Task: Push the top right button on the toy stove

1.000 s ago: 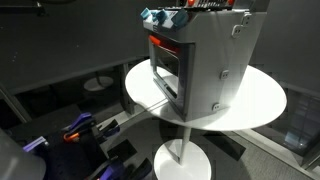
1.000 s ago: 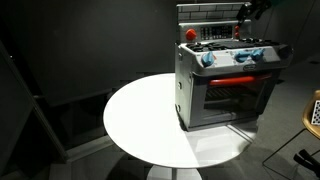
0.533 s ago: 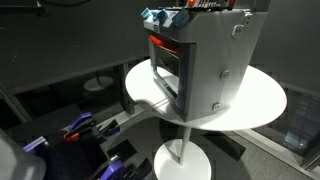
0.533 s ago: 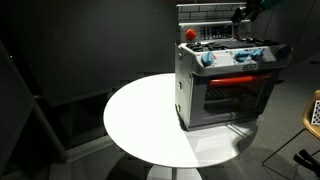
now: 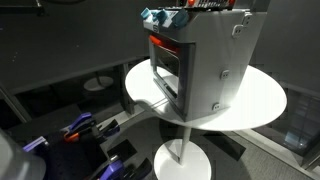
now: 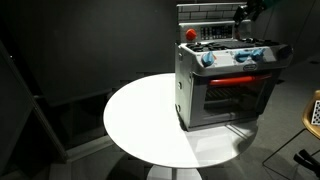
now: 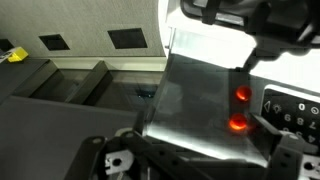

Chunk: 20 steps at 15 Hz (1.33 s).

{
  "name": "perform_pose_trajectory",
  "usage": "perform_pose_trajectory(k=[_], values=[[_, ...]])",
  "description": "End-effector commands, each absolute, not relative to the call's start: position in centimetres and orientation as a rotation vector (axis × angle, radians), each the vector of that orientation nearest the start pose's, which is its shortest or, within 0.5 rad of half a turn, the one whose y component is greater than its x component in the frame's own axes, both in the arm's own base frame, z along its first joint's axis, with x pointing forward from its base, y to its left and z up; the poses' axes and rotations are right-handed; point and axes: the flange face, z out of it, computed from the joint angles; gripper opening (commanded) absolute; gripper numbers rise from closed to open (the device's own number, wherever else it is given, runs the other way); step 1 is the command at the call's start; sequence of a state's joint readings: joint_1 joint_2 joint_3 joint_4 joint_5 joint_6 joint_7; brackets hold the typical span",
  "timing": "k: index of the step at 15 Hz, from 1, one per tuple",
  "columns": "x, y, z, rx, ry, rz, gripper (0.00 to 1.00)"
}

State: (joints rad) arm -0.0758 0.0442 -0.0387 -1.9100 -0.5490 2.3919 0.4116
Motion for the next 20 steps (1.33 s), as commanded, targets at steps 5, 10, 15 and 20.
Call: perform_pose_trajectory(k=[5, 10, 15, 20], values=[[57.2, -6.8, 54.5, -3.434, 0.47, -0.668, 1.0], [54.9, -6.1, 55.4, -3.406, 0.543, -0.453, 1.0], [52.7, -5.3, 55.9, -3.382, 0.544, -0.271, 1.0], [50.1, -4.7, 56.4, -3.337, 0.489, -0.046, 1.0]])
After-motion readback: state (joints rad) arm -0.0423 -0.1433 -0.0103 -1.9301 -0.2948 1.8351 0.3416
